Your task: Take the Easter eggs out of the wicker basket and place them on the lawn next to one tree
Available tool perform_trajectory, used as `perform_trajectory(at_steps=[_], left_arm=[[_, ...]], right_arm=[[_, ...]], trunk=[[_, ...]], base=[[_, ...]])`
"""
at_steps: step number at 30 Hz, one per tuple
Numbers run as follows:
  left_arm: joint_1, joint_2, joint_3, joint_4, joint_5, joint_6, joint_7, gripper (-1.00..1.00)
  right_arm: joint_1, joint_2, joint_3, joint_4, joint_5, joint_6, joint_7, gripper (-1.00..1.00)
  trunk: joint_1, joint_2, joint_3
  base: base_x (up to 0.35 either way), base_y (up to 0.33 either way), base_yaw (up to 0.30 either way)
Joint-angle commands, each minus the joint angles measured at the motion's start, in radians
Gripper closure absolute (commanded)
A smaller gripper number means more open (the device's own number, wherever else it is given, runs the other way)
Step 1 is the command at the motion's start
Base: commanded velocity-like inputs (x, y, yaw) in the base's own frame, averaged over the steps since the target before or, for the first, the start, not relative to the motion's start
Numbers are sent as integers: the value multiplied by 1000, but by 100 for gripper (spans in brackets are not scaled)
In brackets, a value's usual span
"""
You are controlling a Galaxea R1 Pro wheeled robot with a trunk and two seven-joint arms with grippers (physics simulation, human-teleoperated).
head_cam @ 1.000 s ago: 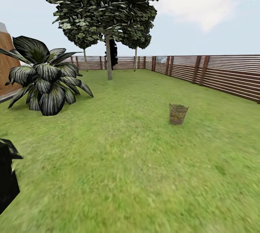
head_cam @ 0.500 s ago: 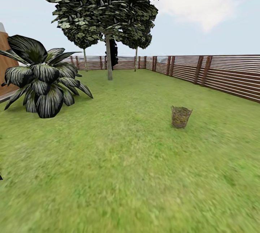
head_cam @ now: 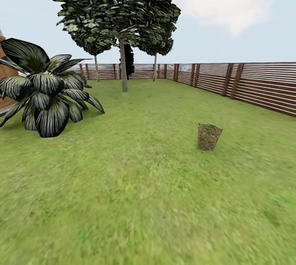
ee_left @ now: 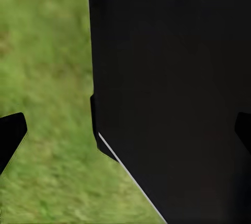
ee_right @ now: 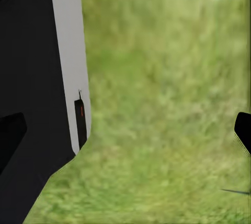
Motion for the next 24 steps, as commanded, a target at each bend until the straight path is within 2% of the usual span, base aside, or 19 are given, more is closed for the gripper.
perform_trajectory(at_steps=[1,24], left_arm=[[1,0,0,-2,0,0,-1,-100],[1,-1,0,-2,0,0,0,-100]], right_arm=[[0,0,0,0,0,0,0,-100],[0,0,0,0,0,0,0,-100]], trunk=[[1,0,-1],[1,0,-1]], base=[[344,0,0],[344,0,0]])
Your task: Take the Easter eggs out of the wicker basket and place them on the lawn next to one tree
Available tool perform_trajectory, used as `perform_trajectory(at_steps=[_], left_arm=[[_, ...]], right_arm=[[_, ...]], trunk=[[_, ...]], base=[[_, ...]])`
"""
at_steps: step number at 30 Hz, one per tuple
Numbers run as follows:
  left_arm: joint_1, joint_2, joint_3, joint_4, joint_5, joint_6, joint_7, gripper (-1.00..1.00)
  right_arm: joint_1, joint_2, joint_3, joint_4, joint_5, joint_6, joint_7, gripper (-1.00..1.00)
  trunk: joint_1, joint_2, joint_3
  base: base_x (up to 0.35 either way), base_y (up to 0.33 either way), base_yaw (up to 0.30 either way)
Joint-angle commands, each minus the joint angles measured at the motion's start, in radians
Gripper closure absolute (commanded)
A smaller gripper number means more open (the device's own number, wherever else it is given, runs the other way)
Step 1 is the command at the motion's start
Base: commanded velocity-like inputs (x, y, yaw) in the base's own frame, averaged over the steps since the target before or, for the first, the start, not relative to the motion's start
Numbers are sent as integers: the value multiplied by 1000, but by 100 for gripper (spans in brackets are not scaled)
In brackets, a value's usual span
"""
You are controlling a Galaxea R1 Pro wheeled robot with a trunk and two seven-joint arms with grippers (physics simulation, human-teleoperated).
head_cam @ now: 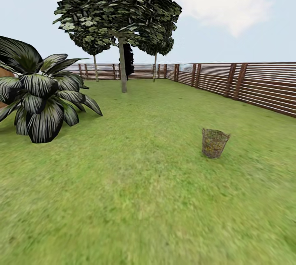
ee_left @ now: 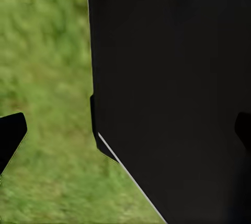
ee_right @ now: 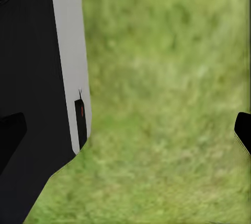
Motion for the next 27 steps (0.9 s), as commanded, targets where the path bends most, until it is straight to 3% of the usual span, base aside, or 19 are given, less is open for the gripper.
perform_trajectory(at_steps=[1,27], left_arm=[[1,0,0,-2,0,0,-1,-100],[1,-1,0,-2,0,0,-1,-100]], right_arm=[[0,0,0,0,0,0,0,-100],[0,1,3,0,1,0,0,-100]], trunk=[[1,0,-1],[1,0,-1]], base=[[344,0,0],[344,0,0]])
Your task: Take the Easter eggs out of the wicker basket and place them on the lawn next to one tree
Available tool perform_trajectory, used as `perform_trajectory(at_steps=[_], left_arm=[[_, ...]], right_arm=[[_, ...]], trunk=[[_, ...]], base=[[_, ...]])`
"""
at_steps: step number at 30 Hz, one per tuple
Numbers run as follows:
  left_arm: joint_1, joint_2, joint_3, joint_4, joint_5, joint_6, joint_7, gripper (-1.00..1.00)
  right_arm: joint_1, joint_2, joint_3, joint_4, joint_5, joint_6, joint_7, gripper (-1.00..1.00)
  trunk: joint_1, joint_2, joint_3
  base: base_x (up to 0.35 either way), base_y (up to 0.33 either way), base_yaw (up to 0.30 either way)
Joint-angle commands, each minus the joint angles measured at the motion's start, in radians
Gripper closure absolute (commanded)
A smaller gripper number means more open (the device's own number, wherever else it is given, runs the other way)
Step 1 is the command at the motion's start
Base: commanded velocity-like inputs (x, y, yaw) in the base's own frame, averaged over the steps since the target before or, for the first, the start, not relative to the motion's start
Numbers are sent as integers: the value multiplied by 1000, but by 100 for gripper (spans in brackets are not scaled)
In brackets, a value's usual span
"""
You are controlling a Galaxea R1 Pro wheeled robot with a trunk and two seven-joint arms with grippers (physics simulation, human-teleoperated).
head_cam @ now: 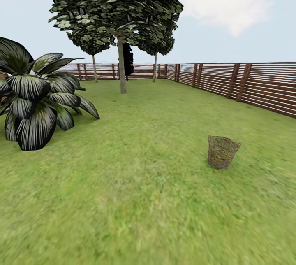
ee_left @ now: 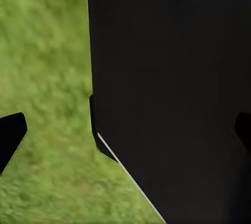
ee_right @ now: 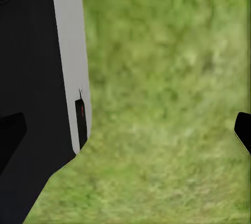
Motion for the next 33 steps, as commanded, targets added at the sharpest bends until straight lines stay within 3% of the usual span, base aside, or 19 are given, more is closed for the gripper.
perform_trajectory(at_steps=[1,25,33], left_arm=[[1,0,0,-2,0,0,-1,-100],[1,0,0,-2,0,0,-1,-100],[1,1,0,-2,-1,0,-1,-100]], right_arm=[[0,0,0,0,0,0,0,-100],[0,1,-3,0,0,0,0,-100],[0,1,-5,0,0,0,-1,-100]], trunk=[[1,0,-1],[1,0,-1],[1,0,-1]], base=[[344,0,0],[344,0,3],[344,0,182]])
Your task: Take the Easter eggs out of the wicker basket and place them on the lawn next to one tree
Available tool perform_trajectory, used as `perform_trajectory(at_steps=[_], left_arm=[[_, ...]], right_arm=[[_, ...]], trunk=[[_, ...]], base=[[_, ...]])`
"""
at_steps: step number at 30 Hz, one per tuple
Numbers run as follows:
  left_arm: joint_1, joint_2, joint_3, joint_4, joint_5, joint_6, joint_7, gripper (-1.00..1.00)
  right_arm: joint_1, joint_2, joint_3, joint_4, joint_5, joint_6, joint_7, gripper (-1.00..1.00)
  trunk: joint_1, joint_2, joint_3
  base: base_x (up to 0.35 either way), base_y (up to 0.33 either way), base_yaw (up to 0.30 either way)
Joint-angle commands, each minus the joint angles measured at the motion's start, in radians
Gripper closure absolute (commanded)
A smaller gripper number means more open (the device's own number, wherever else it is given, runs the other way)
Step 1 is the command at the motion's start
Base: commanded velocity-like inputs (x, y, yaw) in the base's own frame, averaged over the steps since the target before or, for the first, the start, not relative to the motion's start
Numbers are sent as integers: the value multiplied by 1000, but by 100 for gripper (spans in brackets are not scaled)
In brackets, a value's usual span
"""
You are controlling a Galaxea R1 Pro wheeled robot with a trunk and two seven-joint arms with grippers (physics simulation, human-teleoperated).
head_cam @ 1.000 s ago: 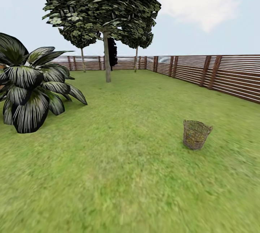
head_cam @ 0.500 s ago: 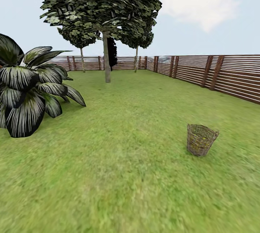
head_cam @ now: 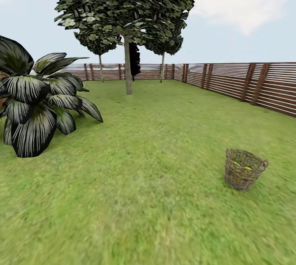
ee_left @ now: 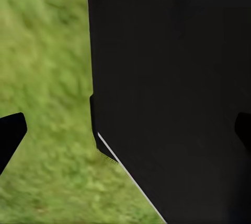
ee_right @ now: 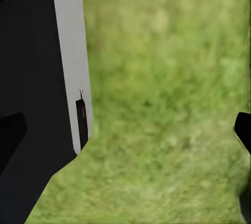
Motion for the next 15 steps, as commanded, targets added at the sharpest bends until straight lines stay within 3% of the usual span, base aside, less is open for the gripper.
perform_trajectory(at_steps=[1,6,15], left_arm=[[0,0,0,-2,0,0,-1,-100],[0,0,0,-2,1,0,-1,-100],[0,0,0,-2,1,0,-1,-100]], right_arm=[[0,0,-1,0,0,0,0,-100],[0,0,0,0,0,0,0,-100],[0,-2,2,0,0,0,0,-100]], trunk=[[1,0,-1],[1,0,-1],[1,0,-1]], base=[[344,0,248],[344,0,238],[344,0,30]])
